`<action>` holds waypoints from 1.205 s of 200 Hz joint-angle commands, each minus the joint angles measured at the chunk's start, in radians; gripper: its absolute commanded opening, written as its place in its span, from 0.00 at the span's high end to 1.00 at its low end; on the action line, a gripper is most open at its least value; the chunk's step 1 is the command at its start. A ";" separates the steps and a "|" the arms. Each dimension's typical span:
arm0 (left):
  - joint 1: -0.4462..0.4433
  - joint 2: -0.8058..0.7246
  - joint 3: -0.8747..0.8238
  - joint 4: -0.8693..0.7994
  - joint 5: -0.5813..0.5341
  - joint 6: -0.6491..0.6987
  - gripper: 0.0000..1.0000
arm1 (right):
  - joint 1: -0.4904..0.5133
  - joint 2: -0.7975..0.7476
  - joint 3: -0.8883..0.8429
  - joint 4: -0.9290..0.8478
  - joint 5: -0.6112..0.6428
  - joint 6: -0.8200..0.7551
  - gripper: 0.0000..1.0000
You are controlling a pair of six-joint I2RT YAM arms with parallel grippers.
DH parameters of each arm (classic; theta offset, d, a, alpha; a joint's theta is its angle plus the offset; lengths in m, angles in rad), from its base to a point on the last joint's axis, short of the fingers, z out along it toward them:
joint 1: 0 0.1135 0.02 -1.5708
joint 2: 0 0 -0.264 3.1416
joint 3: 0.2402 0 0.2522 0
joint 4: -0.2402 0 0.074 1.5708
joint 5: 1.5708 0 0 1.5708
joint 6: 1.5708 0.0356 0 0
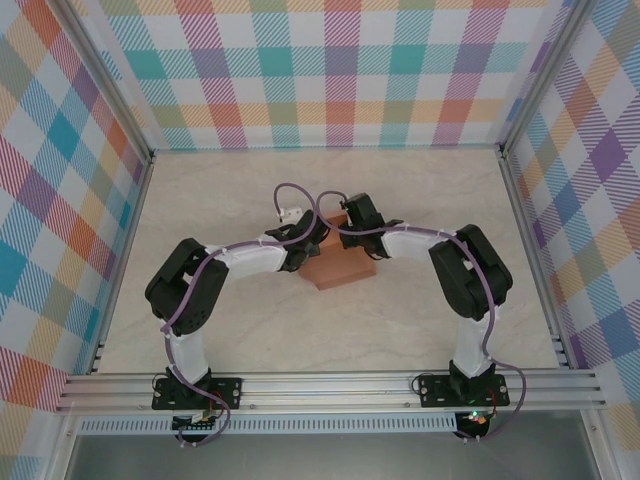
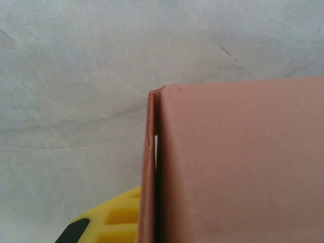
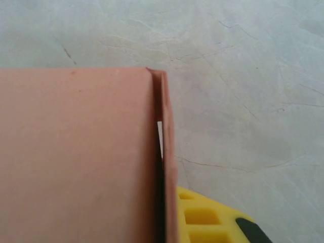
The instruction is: Fold the paper box
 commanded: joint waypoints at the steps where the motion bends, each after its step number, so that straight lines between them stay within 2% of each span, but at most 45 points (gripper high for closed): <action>1: -0.007 -0.010 0.015 0.004 0.001 -0.051 1.00 | -0.015 0.021 0.001 -0.007 0.146 0.051 0.92; 37: -0.012 0.006 0.038 -0.008 0.012 -0.056 1.00 | -0.010 0.049 0.032 -0.062 0.223 0.131 0.92; 53: -0.019 0.013 0.044 -0.007 0.015 -0.062 1.00 | -0.010 0.056 0.047 -0.100 0.272 0.185 0.97; 66: -0.021 0.019 0.051 -0.007 0.026 -0.070 1.00 | -0.010 0.061 0.068 -0.152 0.332 0.258 0.97; 76: -0.023 0.023 0.056 -0.006 0.031 -0.073 1.00 | -0.010 0.065 0.077 -0.185 0.355 0.317 0.95; 101: -0.026 0.024 0.053 0.007 0.033 -0.074 1.00 | -0.008 0.077 0.076 -0.176 0.343 0.346 0.87; 118: -0.025 0.034 0.067 -0.002 0.043 -0.074 1.00 | -0.009 0.053 0.064 -0.142 0.283 0.331 0.79; 136: -0.024 0.036 0.073 -0.009 0.037 -0.064 1.00 | -0.011 0.005 0.012 -0.048 0.151 0.262 0.69; 153: -0.022 0.032 0.067 -0.010 0.029 -0.058 1.00 | -0.011 -0.031 0.001 -0.046 0.108 0.199 0.67; 165: -0.018 0.029 0.063 -0.004 0.038 -0.042 1.00 | -0.020 -0.053 0.014 -0.100 0.113 0.218 0.67; 178: -0.014 0.025 0.055 0.007 0.042 -0.034 1.00 | -0.041 -0.108 -0.026 -0.077 0.049 0.225 0.66; 193: -0.008 0.027 0.059 0.005 0.045 -0.032 1.00 | -0.045 -0.180 -0.083 -0.035 0.014 0.202 0.59; 212: -0.004 0.034 0.068 0.001 0.051 -0.020 1.00 | -0.047 -0.243 -0.107 -0.044 -0.027 0.159 0.57; 227: 0.001 0.041 0.077 -0.003 0.056 -0.007 1.00 | -0.058 -0.310 -0.155 -0.012 -0.095 0.116 0.54; 241: 0.009 0.041 0.084 -0.011 0.062 0.005 1.00 | -0.082 -0.373 -0.208 0.024 -0.188 0.078 0.45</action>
